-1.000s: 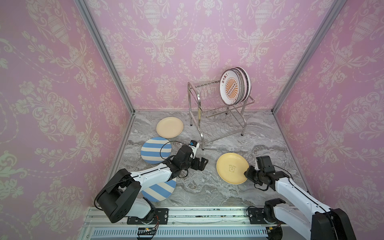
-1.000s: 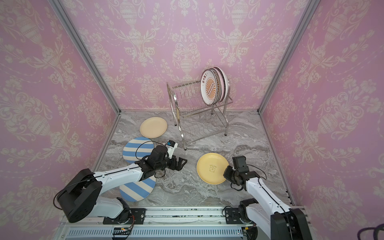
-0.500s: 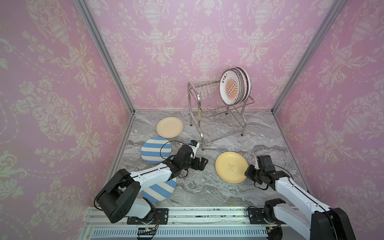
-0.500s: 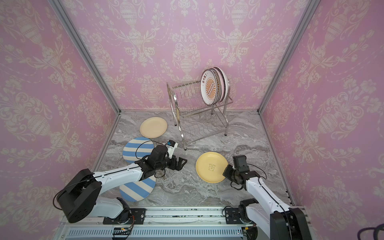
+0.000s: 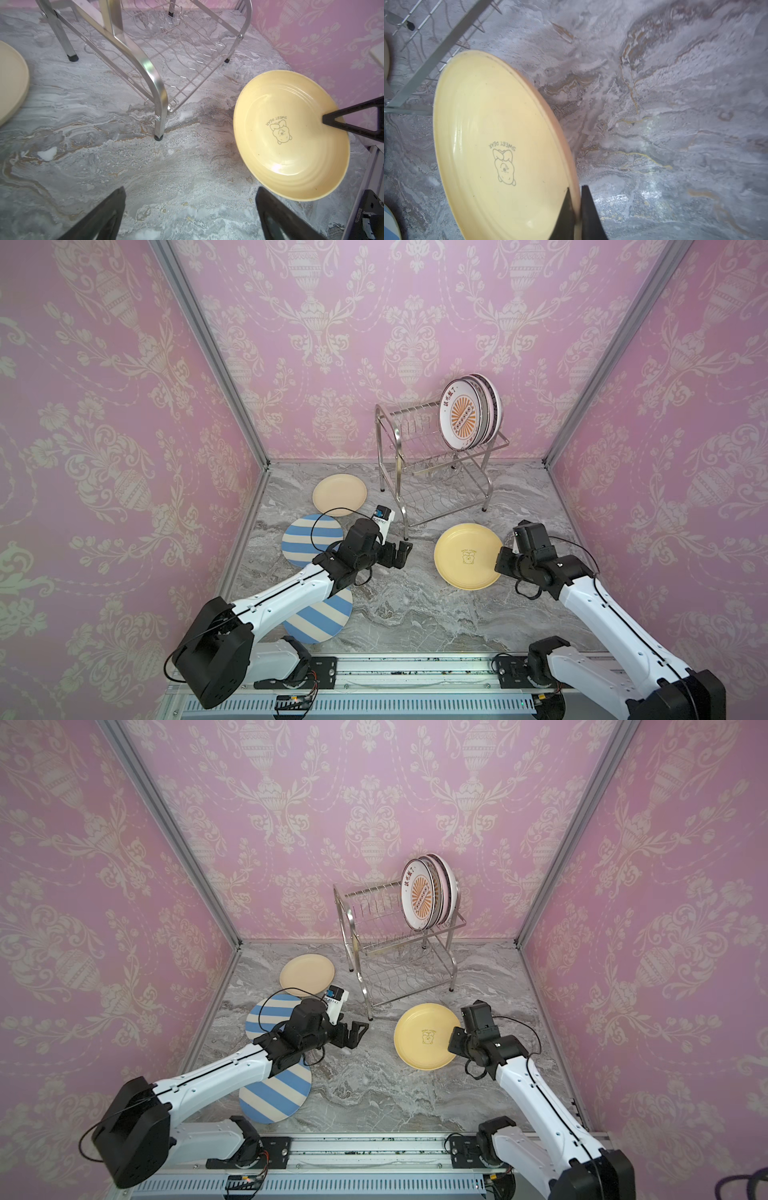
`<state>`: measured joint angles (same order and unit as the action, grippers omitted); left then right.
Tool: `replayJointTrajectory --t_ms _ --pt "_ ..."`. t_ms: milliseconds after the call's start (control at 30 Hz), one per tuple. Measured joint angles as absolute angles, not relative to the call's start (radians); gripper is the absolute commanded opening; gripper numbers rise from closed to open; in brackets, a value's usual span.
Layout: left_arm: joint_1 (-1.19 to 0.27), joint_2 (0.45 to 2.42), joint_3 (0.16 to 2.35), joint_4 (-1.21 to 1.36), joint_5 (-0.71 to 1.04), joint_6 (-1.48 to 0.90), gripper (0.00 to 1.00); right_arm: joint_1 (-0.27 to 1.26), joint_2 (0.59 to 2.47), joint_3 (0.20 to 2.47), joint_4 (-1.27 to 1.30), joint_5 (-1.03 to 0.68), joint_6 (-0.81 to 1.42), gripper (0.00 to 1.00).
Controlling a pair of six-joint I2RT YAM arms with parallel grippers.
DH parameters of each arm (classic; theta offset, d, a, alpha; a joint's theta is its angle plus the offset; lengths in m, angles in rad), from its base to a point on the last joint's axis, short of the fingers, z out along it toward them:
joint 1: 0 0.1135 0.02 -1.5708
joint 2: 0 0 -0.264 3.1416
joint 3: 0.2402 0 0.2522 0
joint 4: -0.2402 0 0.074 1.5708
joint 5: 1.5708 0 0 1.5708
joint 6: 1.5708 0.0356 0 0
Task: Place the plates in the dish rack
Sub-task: 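Pinch the yellow bear plate's rim and lift it upright with the right gripper, then carry the yellow bear plate to the rack and lower it beside the sunburst plates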
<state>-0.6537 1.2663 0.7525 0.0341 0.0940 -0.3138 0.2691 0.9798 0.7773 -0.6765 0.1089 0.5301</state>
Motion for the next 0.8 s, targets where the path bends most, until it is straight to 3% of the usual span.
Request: replayJointTrajectory --t_ms 433,800 --pt "-0.549 1.132 0.76 -0.035 0.079 -0.253 0.99 0.361 1.063 1.46 -0.98 0.44 0.277 0.0" --pt "-0.493 1.106 0.76 -0.051 0.122 -0.226 0.99 0.506 1.349 1.989 -1.002 0.61 0.083 0.0"
